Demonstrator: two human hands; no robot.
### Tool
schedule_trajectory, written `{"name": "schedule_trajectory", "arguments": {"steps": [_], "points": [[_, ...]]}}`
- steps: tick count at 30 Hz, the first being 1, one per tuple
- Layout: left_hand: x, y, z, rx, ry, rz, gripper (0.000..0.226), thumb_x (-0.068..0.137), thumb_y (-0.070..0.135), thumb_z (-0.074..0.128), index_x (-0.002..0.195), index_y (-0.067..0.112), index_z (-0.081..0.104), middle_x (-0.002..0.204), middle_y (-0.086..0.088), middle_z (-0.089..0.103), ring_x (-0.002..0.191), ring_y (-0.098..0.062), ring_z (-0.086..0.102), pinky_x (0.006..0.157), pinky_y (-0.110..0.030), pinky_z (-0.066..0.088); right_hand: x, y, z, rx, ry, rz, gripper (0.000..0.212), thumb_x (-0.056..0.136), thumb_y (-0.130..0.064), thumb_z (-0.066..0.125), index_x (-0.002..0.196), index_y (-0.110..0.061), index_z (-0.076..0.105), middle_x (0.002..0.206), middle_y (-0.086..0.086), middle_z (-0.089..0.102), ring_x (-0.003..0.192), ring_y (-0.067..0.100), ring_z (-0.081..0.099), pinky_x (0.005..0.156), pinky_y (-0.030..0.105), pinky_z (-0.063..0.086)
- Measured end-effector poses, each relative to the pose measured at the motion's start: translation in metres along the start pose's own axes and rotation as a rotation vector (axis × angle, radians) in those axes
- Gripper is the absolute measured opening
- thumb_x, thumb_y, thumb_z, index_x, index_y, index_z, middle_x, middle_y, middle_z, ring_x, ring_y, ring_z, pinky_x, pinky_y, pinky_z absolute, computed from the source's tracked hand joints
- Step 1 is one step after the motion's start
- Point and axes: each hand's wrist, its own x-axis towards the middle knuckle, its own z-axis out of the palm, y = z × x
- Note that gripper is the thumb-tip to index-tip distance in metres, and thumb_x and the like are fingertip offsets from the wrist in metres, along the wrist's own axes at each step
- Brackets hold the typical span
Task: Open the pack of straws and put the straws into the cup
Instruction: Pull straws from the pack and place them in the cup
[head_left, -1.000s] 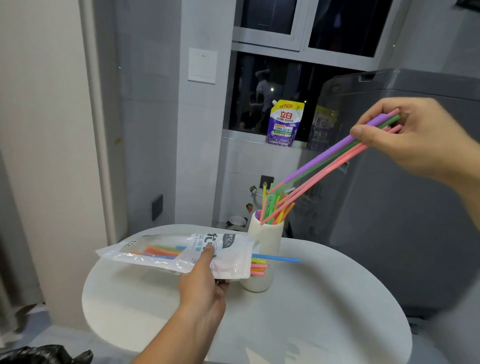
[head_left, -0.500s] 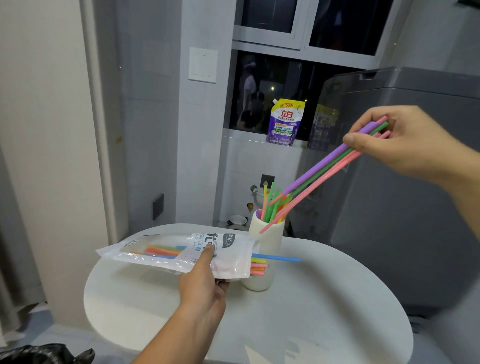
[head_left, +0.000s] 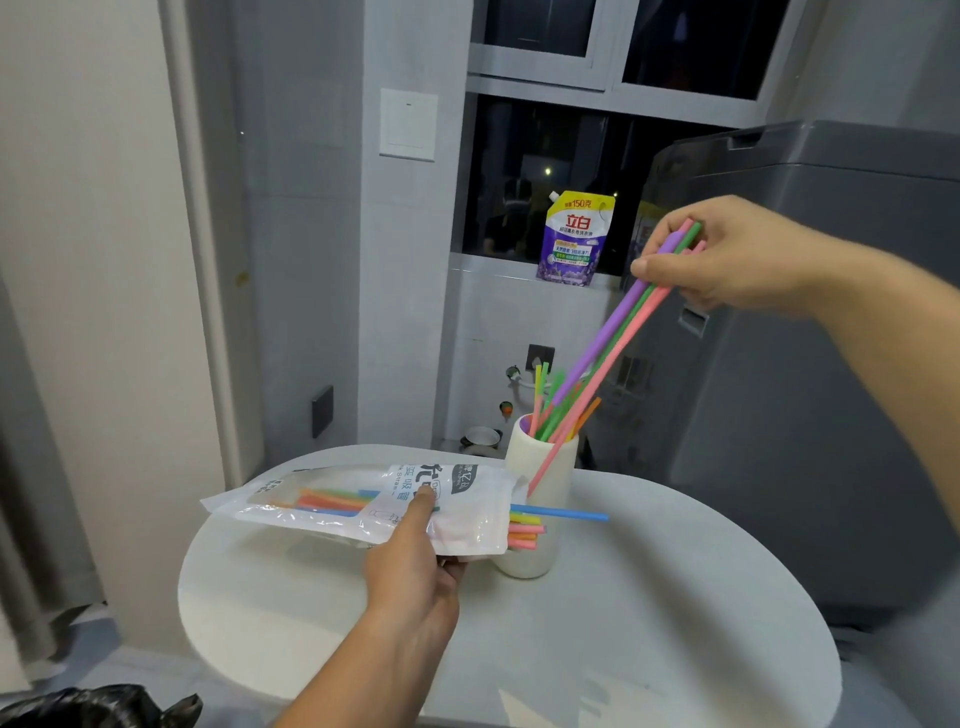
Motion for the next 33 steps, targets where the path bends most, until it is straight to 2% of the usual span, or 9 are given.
{"name": "schedule_trajectory", "arguments": {"steps": [4, 10, 15, 17, 19, 20, 23, 29, 33], "points": [[0.000, 0.003, -0.001, -0.001, 0.009, -0.009, 0.045, 0.099, 0.008, 0.071, 0.143, 0.011, 0.061, 0.124, -0.010, 0.078, 0.092, -0.023, 0.077, 0.047, -0.029, 0.061, 0.004, 0.000, -0.007, 0.090, -0.034, 0.002, 0.017, 0.093, -0.026, 0.068, 0.087, -0.010, 0.068, 0.047, -0.013, 0.058, 0.038, 0.003, 0.042, 0.041, 0.019, 0.037], [-0.004, 0.007, 0.001, 0.035, 0.011, -0.006, 0.045, 0.100, 0.008, 0.070, 0.144, 0.010, 0.061, 0.126, -0.010, 0.077, 0.092, -0.023, 0.076, 0.046, -0.028, 0.060, 0.013, 0.003, 0.011, -0.032, -0.083, 0.062, 0.019, 0.092, -0.027, 0.070, 0.084, -0.010, 0.070, 0.044, -0.010, 0.051, 0.043, 0.008, 0.040, 0.042, 0.021, 0.038], [-0.006, 0.009, 0.000, 0.144, 0.000, 0.035, 0.047, 0.101, 0.008, 0.069, 0.147, 0.010, 0.059, 0.130, -0.012, 0.075, 0.097, -0.025, 0.076, 0.047, -0.029, 0.061, 0.021, 0.010, 0.027, -0.036, -0.101, 0.101, 0.018, 0.092, -0.025, 0.072, 0.087, -0.007, 0.072, 0.044, -0.009, 0.051, 0.038, 0.006, 0.041, 0.041, 0.021, 0.038], [-0.006, 0.009, -0.002, 0.184, -0.028, 0.047, 0.046, 0.101, 0.009, 0.069, 0.146, 0.009, 0.058, 0.132, -0.013, 0.075, 0.101, -0.028, 0.076, 0.057, -0.034, 0.066, 0.023, 0.014, 0.030, -0.028, -0.107, 0.121, 0.017, 0.091, -0.024, 0.072, 0.086, -0.007, 0.072, 0.045, -0.009, 0.053, 0.038, 0.005, 0.042, 0.040, 0.020, 0.038], [-0.004, 0.010, -0.004, 0.212, -0.060, 0.046, 0.047, 0.102, 0.010, 0.068, 0.148, 0.008, 0.057, 0.135, -0.017, 0.073, 0.117, -0.038, 0.073, 0.089, -0.050, 0.066, 0.025, 0.019, 0.033, -0.008, -0.126, 0.145, 0.017, 0.090, -0.023, 0.073, 0.087, -0.006, 0.072, 0.052, -0.004, 0.055, 0.040, 0.006, 0.042, 0.042, 0.021, 0.039], [-0.003, 0.011, -0.005, 0.219, -0.063, 0.045, 0.047, 0.103, 0.011, 0.067, 0.148, 0.007, 0.056, 0.137, -0.020, 0.072, 0.121, -0.041, 0.071, 0.097, -0.055, 0.063, 0.025, 0.021, 0.035, 0.002, -0.135, 0.156, 0.017, 0.090, -0.022, 0.074, 0.087, -0.006, 0.072, 0.055, -0.001, 0.055, 0.043, 0.008, 0.042, 0.043, 0.022, 0.039], [-0.003, 0.012, -0.007, 0.237, -0.046, 0.060, 0.046, 0.102, 0.010, 0.067, 0.147, 0.008, 0.057, 0.135, -0.018, 0.073, 0.120, -0.038, 0.072, 0.082, -0.050, 0.066, 0.026, 0.027, 0.047, 0.017, -0.151, 0.167, 0.017, 0.088, -0.023, 0.075, 0.086, -0.006, 0.073, 0.062, 0.004, 0.059, 0.050, 0.012, 0.045, 0.046, 0.024, 0.042], [0.005, 0.010, -0.015, 0.336, -0.062, 0.025, 0.048, 0.104, 0.013, 0.066, 0.149, 0.002, 0.053, 0.139, -0.031, 0.066, 0.129, -0.054, 0.063, 0.108, -0.068, 0.051, 0.025, 0.035, 0.059, 0.097, -0.150, 0.149, 0.026, 0.087, -0.022, 0.076, 0.093, 0.003, 0.069, 0.069, 0.014, 0.056, 0.054, 0.016, 0.046, 0.048, 0.022, 0.044], [0.006, 0.010, -0.020, 0.371, -0.069, -0.001, 0.049, 0.104, 0.014, 0.065, 0.150, 0.000, 0.052, 0.140, -0.035, 0.063, 0.130, -0.059, 0.060, 0.111, -0.071, 0.047, 0.024, 0.041, 0.065, 0.184, -0.074, 0.162, 0.023, 0.086, -0.021, 0.077, 0.091, 0.000, 0.069, 0.064, 0.009, 0.057, 0.051, 0.014, 0.048, 0.045, 0.020, 0.044]]}}
